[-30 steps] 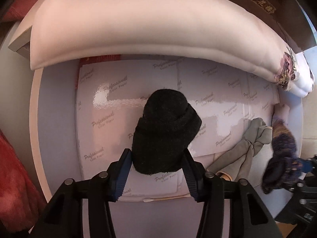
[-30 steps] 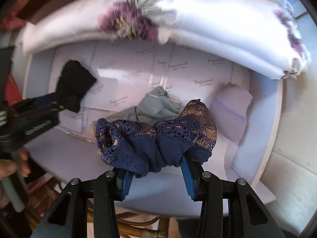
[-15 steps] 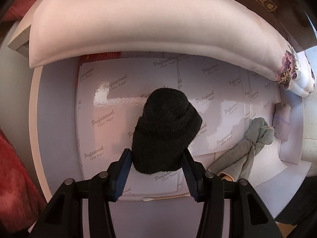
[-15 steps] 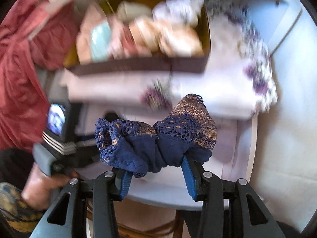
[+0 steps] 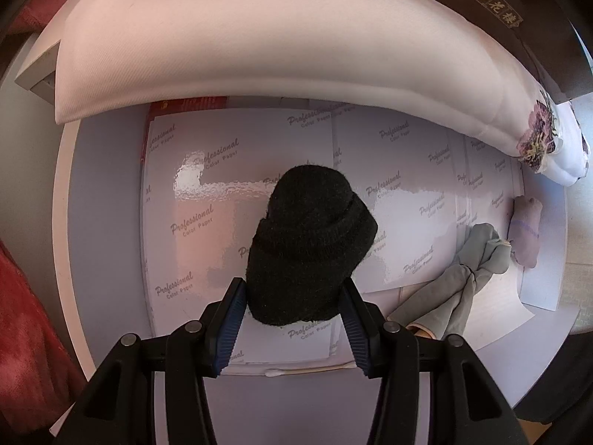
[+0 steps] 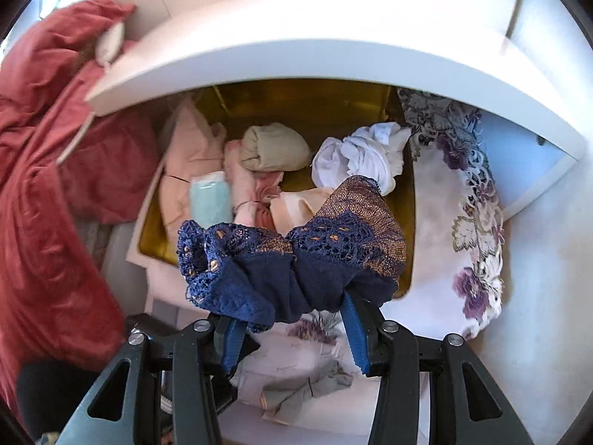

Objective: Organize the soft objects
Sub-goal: 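Carry the navy lace cloth into the gold tray with the right tool while the left holds the black item, then open the right tool over the tray and move it down to the lavender sock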

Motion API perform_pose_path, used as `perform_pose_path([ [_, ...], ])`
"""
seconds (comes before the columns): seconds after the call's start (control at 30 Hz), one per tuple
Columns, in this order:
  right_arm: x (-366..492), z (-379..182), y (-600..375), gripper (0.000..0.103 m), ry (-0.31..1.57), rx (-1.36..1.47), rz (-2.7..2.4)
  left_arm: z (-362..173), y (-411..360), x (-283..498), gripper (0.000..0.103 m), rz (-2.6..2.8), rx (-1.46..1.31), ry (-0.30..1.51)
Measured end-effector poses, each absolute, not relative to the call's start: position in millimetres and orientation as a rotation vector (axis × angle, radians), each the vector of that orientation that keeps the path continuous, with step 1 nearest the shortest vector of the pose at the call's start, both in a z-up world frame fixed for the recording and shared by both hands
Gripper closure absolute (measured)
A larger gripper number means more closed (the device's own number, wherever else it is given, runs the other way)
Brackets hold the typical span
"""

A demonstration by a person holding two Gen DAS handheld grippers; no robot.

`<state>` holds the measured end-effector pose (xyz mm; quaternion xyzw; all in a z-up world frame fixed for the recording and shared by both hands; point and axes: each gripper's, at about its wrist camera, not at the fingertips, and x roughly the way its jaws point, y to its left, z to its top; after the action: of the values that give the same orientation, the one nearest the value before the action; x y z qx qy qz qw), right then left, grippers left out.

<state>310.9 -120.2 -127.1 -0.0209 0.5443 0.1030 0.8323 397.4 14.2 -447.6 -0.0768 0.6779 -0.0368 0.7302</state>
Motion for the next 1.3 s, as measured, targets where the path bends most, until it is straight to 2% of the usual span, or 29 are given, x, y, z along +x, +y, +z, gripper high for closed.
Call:
perform_pose_path([
  [0.17, 336, -158, -112, 0.055, 1.232, -0.088, 0.167, -448, 15, 398, 0.052, -0.082, -0.177, 1.492],
  [0.53, 359, -184, -112, 0.054, 1.246, -0.147, 0.108, -448, 14, 398, 0.052, -0.086, -0.176, 1.489],
  [0.83, 354, -183, -112, 0.042, 1.223, -0.115, 0.121, -448, 14, 398, 0.052, -0.086, -0.177, 1.487],
  [1.07, 346, -173, -116, 0.027, 1.197, -0.067, 0.141, -447, 15, 399, 0.052, -0.088, -0.174, 1.485],
  [1.3, 334, -164, -121, 0.026, 1.172, -0.062, 0.142, -447, 15, 399, 0.052, -0.088, -0.179, 1.486],
])
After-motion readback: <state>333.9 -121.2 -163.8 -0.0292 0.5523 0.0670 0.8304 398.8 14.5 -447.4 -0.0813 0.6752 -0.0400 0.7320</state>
